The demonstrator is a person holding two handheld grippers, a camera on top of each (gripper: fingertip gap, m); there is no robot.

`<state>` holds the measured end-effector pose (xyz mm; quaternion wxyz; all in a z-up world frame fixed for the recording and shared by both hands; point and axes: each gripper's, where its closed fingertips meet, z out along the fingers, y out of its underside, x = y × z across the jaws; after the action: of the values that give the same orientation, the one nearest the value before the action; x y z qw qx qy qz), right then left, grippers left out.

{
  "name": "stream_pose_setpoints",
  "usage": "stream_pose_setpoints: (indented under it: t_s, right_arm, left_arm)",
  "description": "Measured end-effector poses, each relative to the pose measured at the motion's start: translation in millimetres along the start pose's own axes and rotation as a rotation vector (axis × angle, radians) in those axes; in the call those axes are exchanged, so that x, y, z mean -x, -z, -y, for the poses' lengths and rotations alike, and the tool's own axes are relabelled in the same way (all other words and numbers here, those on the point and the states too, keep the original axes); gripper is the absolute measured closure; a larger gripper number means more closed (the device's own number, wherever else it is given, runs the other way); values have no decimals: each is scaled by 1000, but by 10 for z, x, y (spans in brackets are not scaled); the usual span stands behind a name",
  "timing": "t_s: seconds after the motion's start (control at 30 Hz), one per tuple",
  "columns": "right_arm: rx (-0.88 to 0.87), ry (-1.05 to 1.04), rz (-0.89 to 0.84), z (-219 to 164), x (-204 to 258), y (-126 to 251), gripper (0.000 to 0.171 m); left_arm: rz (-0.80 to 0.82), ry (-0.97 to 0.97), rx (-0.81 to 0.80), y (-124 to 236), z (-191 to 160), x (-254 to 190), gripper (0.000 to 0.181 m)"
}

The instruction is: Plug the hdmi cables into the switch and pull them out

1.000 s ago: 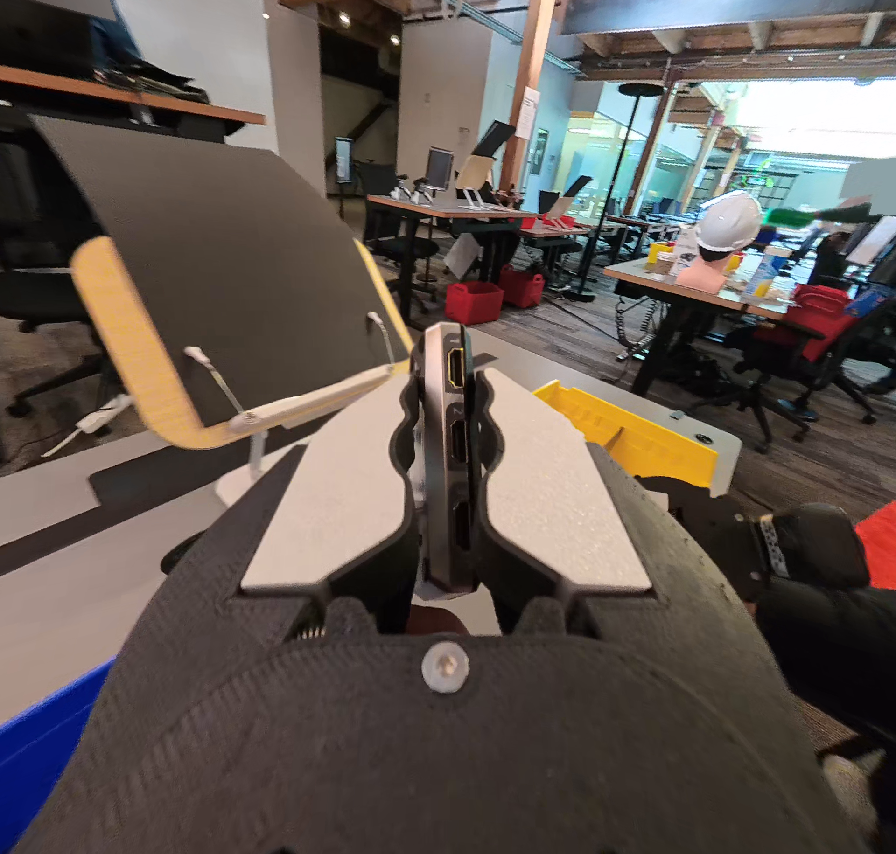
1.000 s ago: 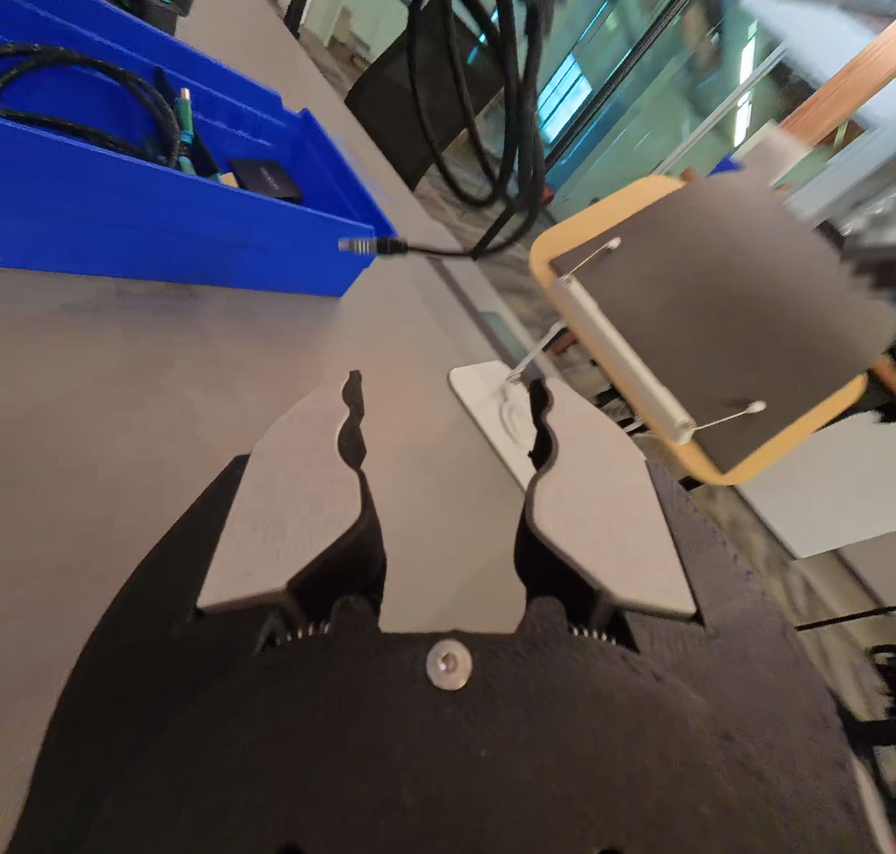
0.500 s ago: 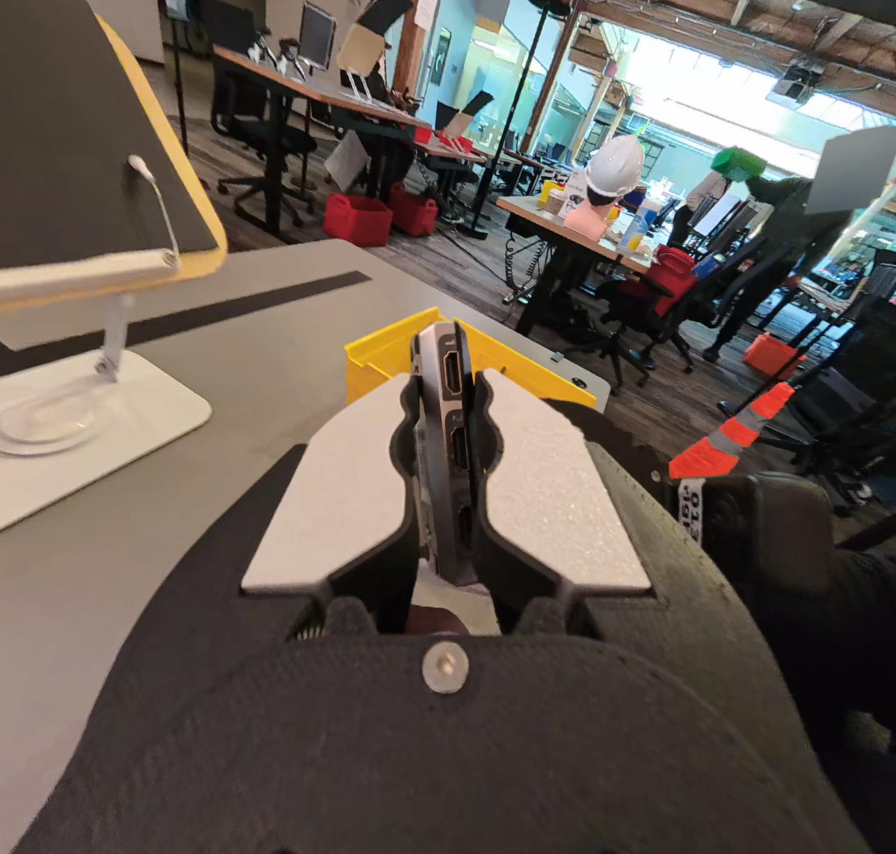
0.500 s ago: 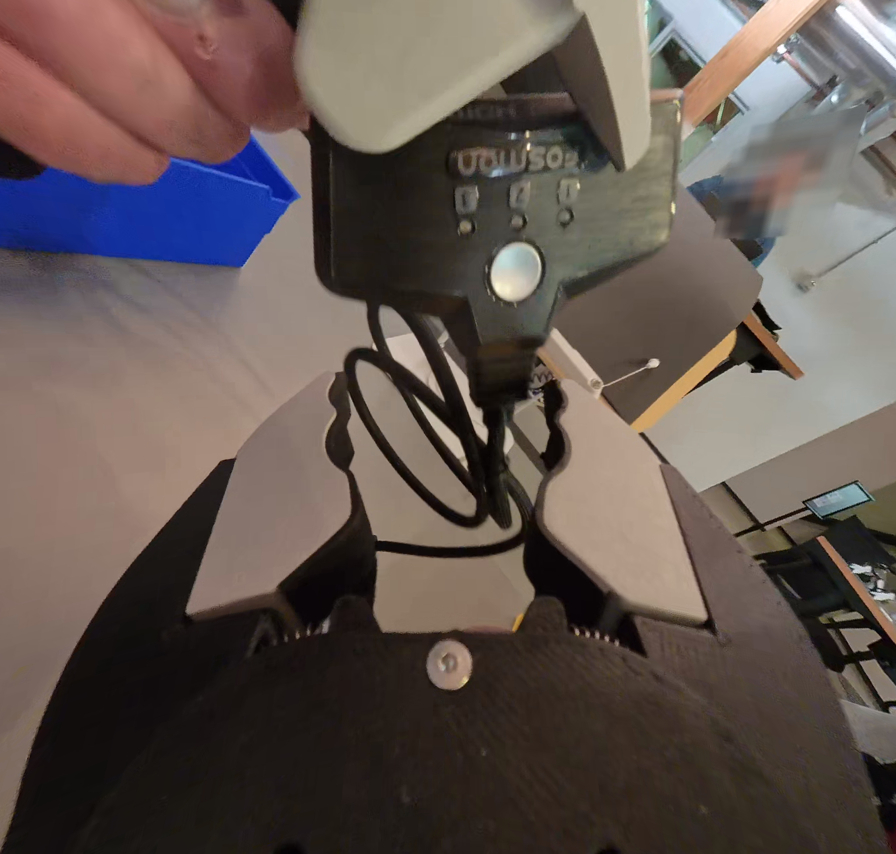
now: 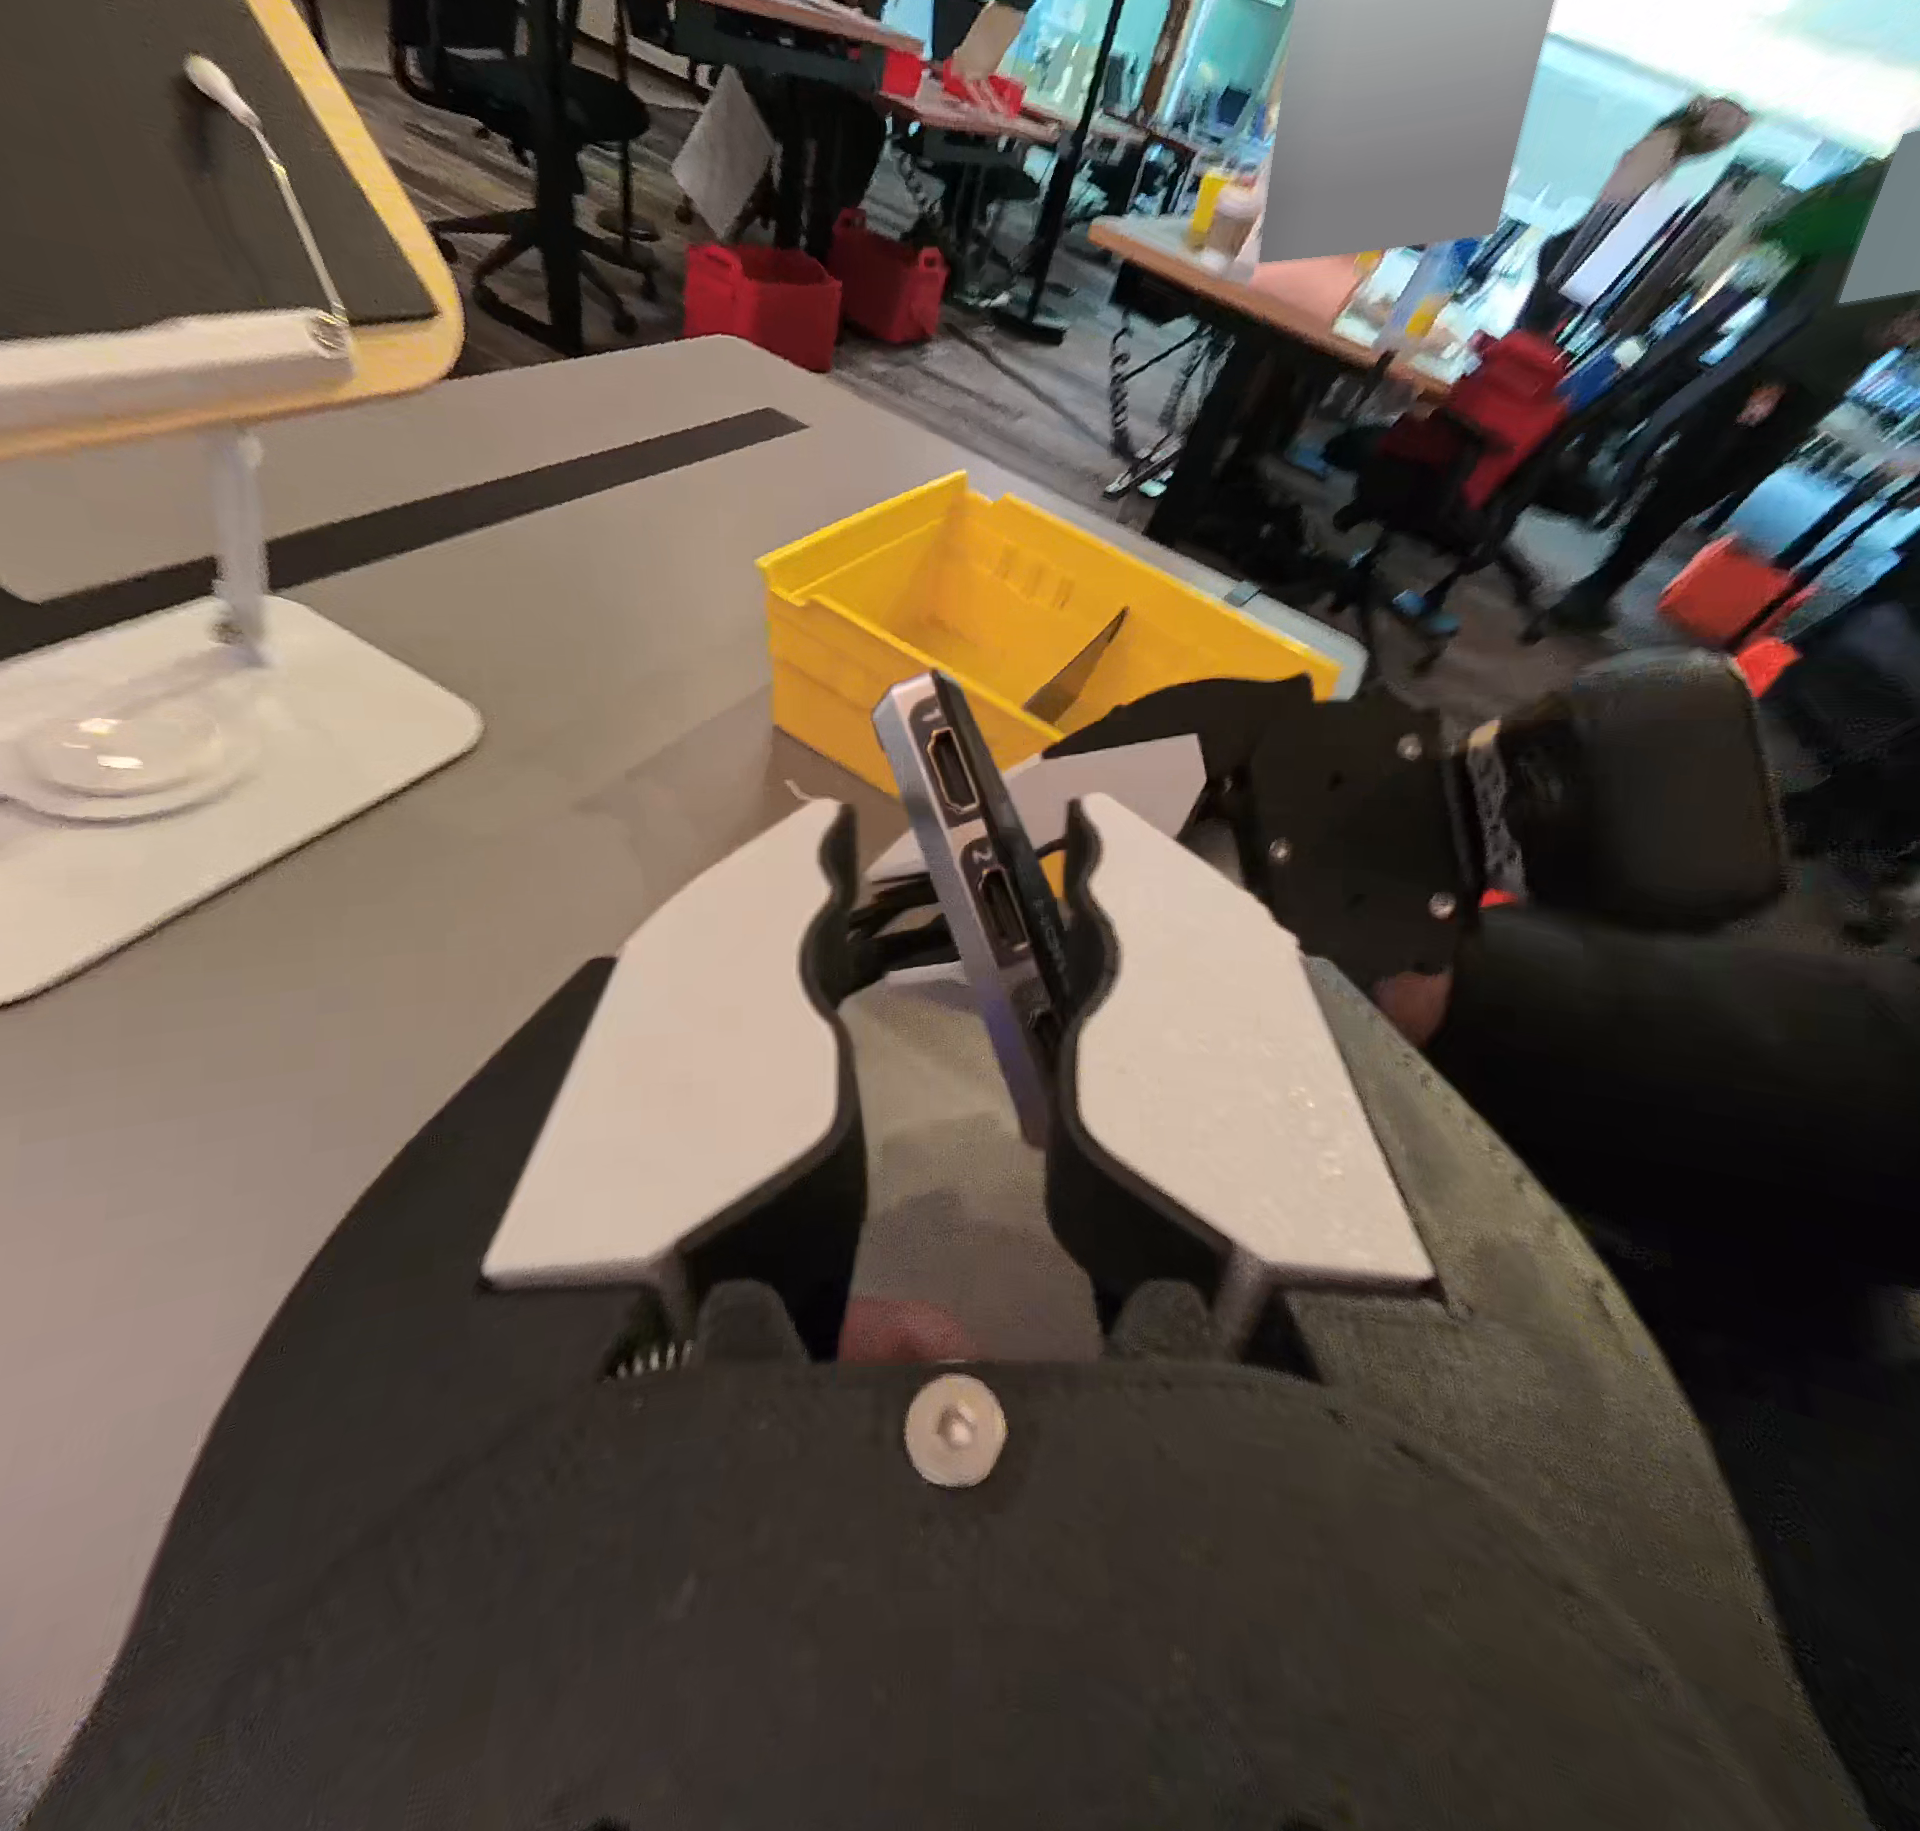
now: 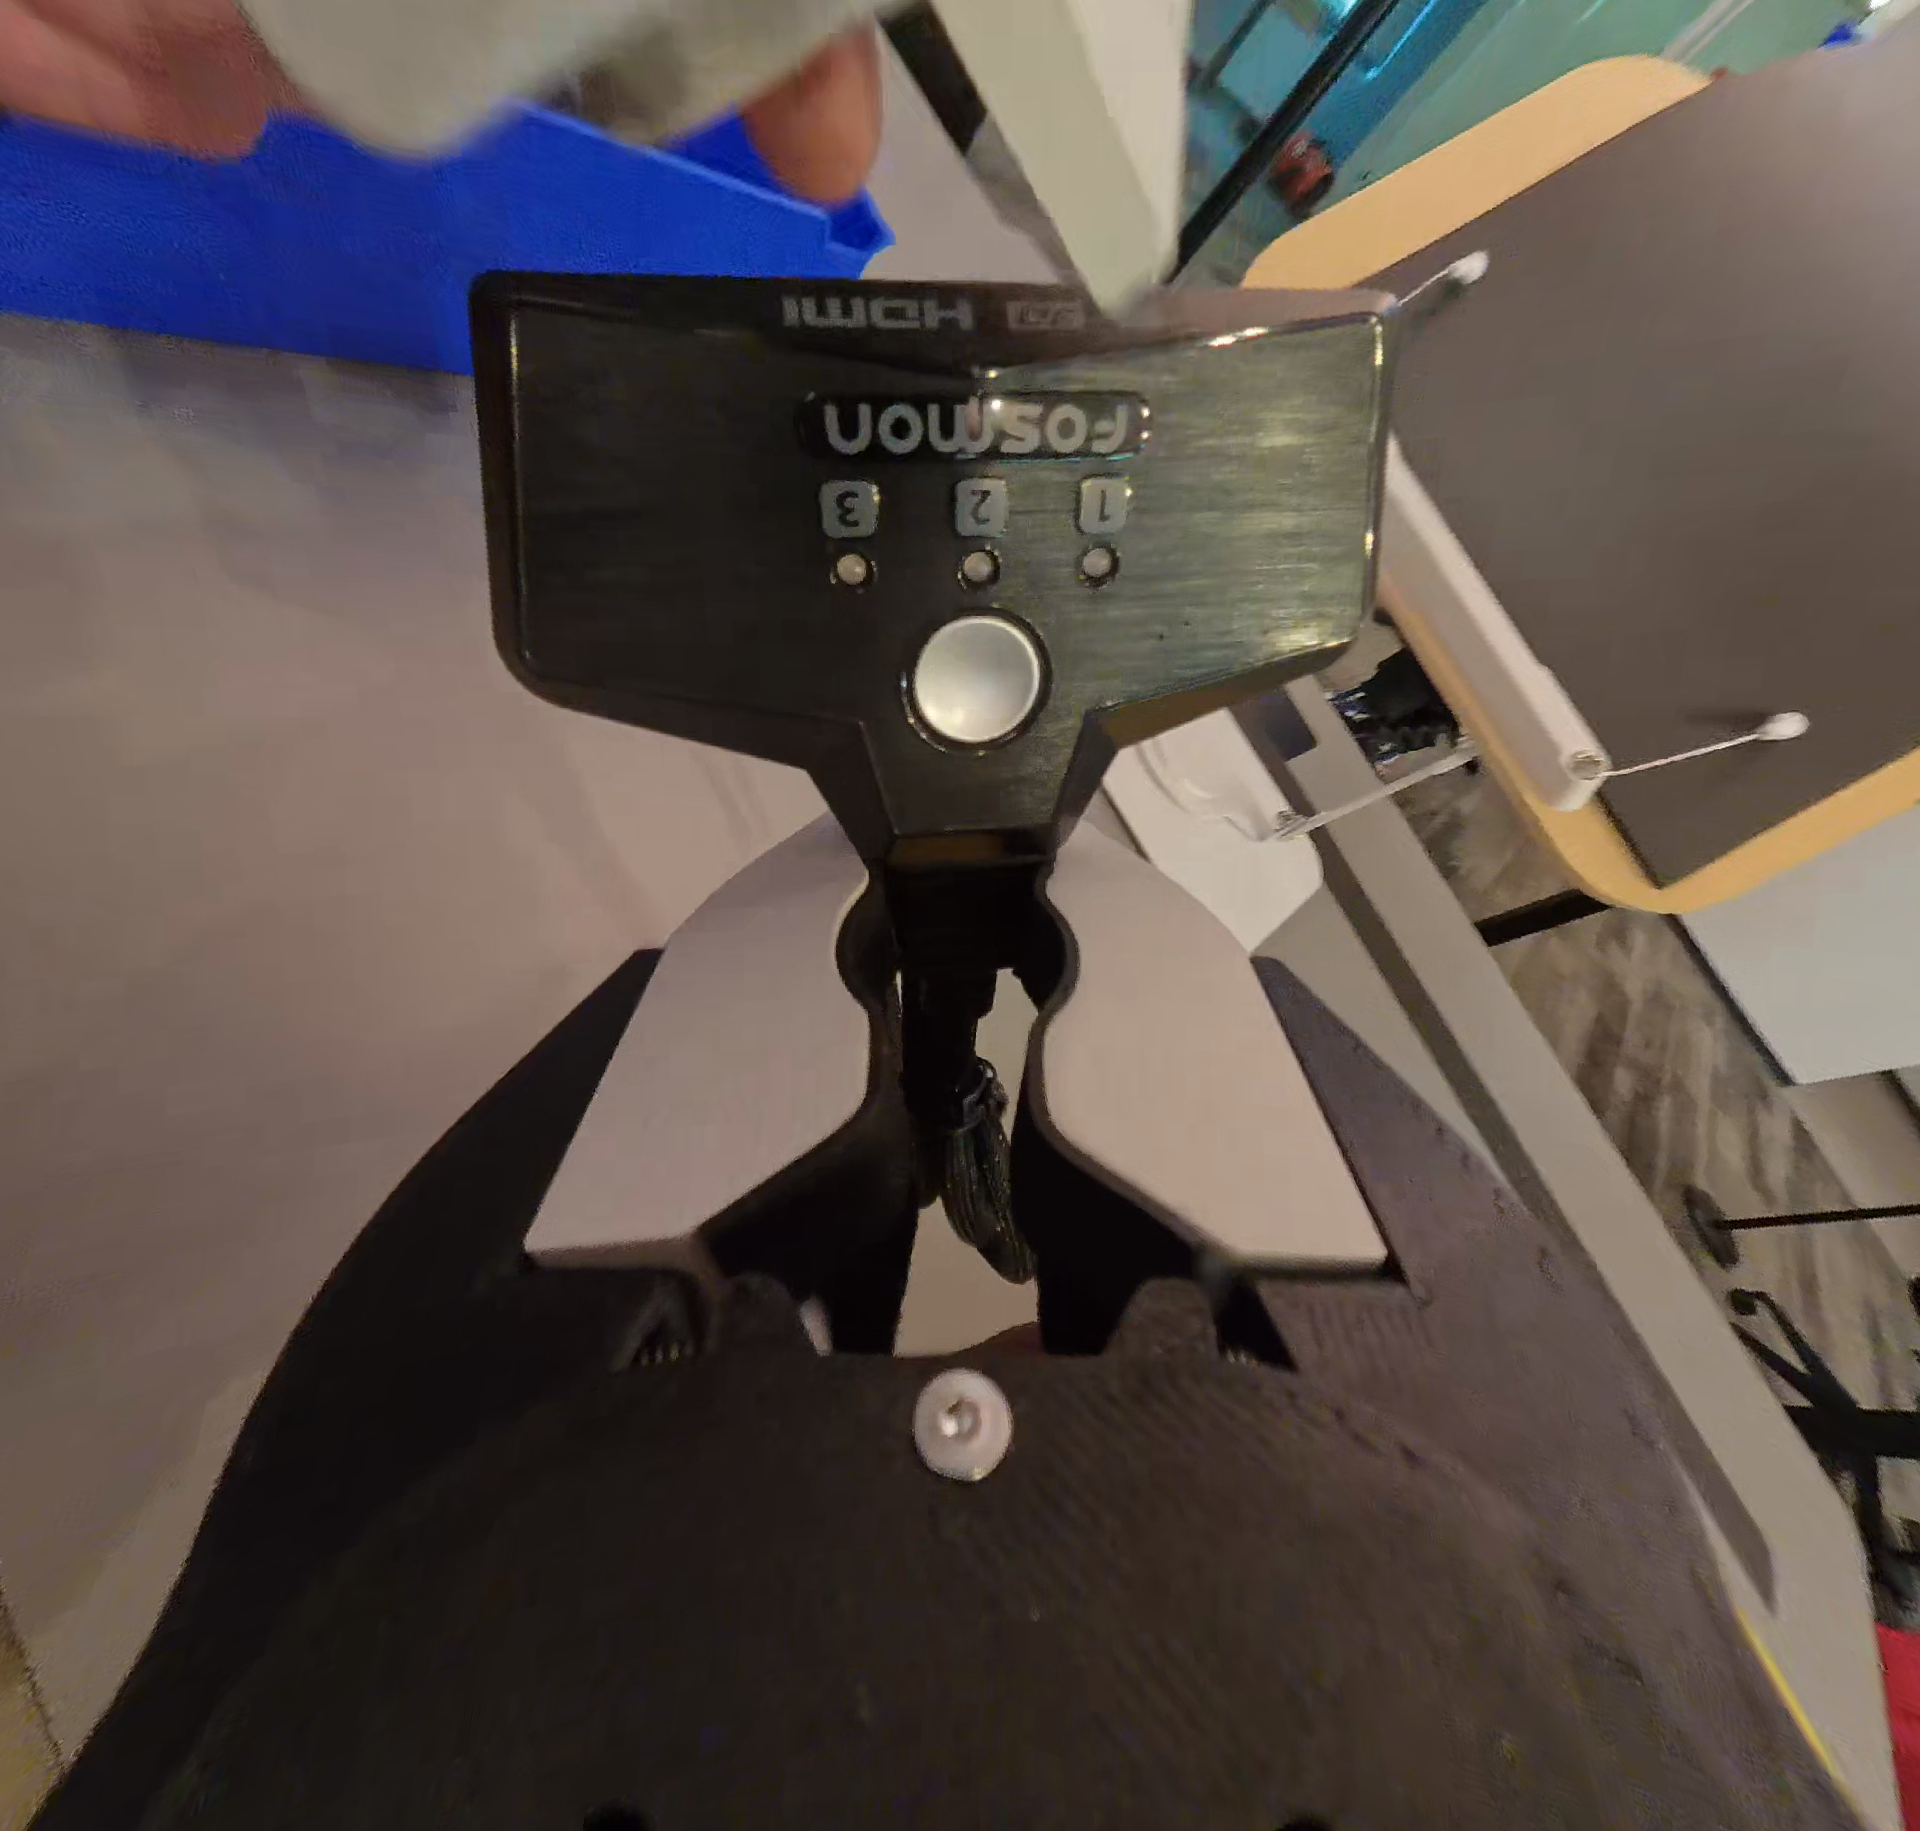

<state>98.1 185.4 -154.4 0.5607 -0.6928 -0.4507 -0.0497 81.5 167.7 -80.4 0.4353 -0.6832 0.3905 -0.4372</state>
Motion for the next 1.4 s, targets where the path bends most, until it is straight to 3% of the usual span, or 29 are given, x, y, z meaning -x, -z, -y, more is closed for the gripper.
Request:
stream_pose_setpoints:
  t_s: [0.1, 0.33, 0.6, 0.67, 0.77, 0.87, 1.0, 1.1, 1.27, 1.4]
  right_arm:
    - [-19, -19, 112, -10, 159, -39, 152]
    - [7, -103, 316, -84, 394, -46, 153]
    - [41, 2, 484, -105, 751, -16, 152]
    - [38, 35, 522, -90, 837, 6, 153]
    - [47, 87, 554, -104, 927, 23, 153]
    - [26, 80, 522, -101, 883, 0, 151]
    - [-39, 66, 398, 24, 699, -26, 127]
    - [-58, 153, 288, 78, 619, -52, 122]
    - [-53, 350, 141, 142, 573, -77, 134]
    - [-61, 388, 97, 176, 515, -49, 149]
  left_arm:
    - [78, -183, 108, 150, -129, 89, 125]
    - [298, -973, 314, 424, -421, 239, 103]
    - [347, -1476, 361, 294, -720, 151, 98]
    - [329, -1537, 409, 242, -849, 169, 100]
    - [291, -1599, 363, 171, -918, 58, 137]
    - [341, -1632, 370, 164, -906, 120, 144]
    - [394, -1526, 329, 205, -833, 206, 153]
    - [422, -1479, 317, 229, -812, 253, 157]
    - [403, -1438, 301, 223, -808, 249, 157]
    - [354, -1403, 276, 223, -817, 191, 158]
